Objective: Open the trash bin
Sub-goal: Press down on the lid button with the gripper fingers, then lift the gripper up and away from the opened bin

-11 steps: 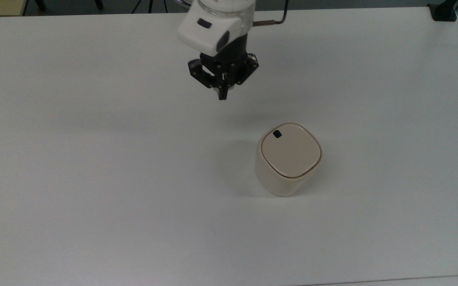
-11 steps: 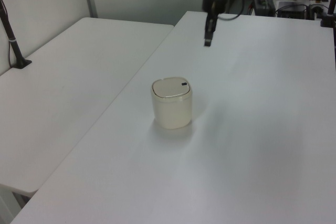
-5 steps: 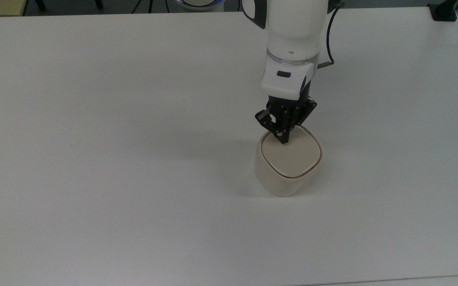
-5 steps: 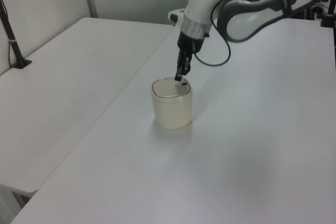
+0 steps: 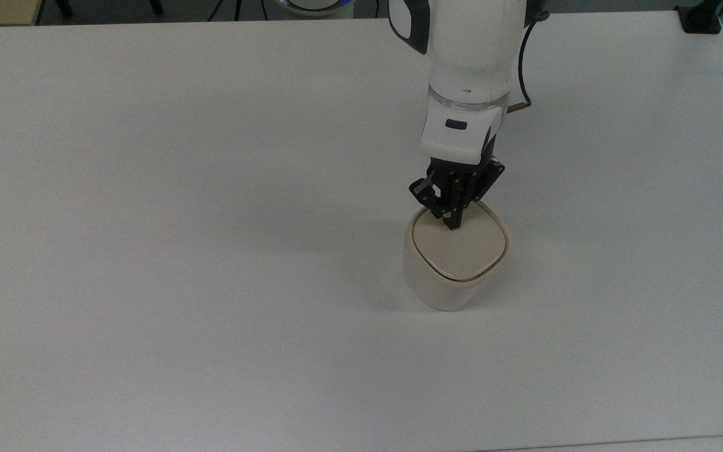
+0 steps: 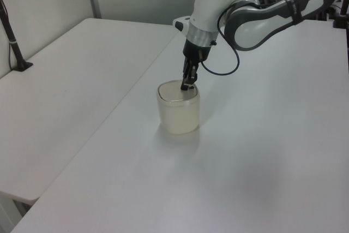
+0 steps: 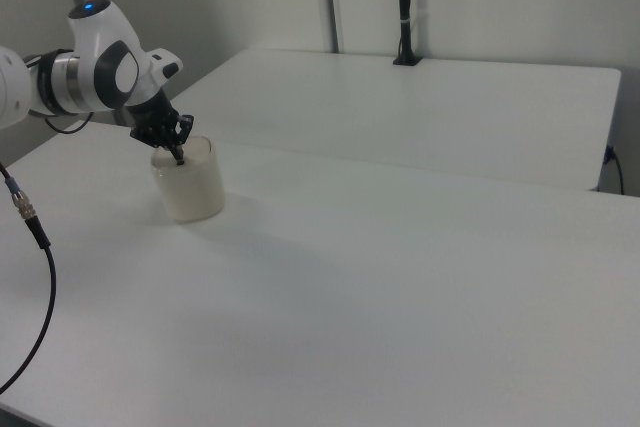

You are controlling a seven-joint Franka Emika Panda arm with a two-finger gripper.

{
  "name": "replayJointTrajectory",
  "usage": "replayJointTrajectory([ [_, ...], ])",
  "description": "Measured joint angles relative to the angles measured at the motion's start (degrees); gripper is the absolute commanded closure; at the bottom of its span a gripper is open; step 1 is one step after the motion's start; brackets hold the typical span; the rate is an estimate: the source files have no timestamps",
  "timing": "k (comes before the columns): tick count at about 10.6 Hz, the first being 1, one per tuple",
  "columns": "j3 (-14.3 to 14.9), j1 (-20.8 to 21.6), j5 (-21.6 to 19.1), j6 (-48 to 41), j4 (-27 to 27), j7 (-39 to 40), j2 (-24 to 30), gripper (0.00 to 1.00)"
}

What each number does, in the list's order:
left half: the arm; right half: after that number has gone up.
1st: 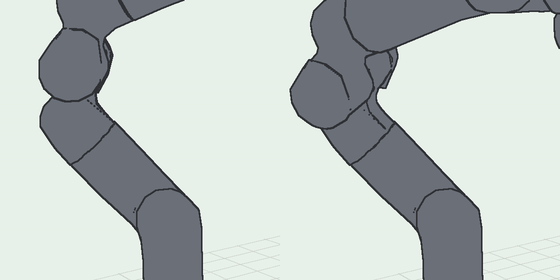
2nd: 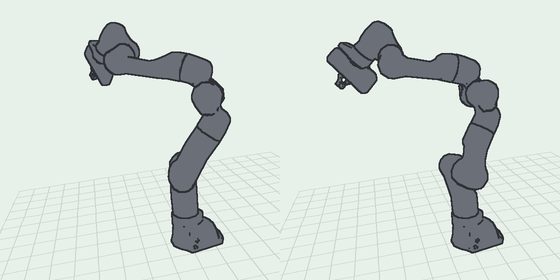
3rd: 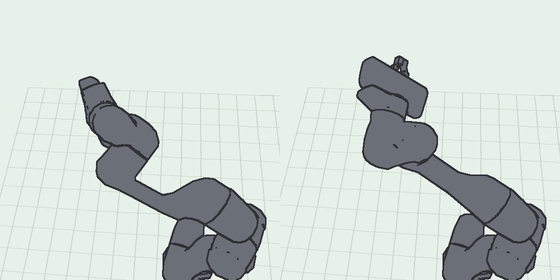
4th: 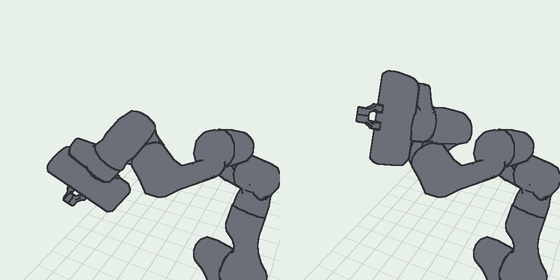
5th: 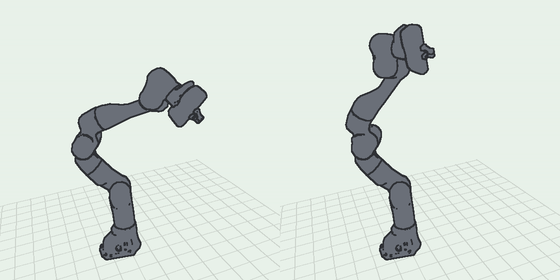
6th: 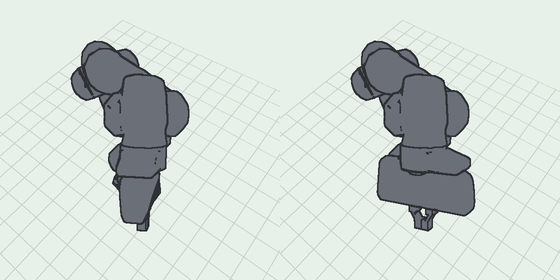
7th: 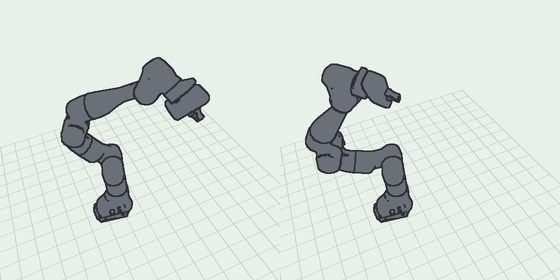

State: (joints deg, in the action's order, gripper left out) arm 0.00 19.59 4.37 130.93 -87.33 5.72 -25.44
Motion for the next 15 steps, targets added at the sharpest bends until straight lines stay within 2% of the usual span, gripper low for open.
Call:
replayJointTrajectory([
  [4, 0.00, 0.01, -0.05, 0.00, 0.10, 0.11, -0.08, 0.95],
  [7, 0.61, -0.28, -2.04, -0.39, 1.09, 0.11, 1.69, 0.92],
  [11, 1.59, -4.97, -2.52, -14.97, 1.83, -0.87, 10.30, 0.90],
  [14, 1.76, -10.06, -2.52, -25.38, 1.74, -1.60, 13.73, 0.88],
  [15, 1.78, -11.78, -2.51, -28.35, 1.72, -1.63, 14.73, 0.77],
])
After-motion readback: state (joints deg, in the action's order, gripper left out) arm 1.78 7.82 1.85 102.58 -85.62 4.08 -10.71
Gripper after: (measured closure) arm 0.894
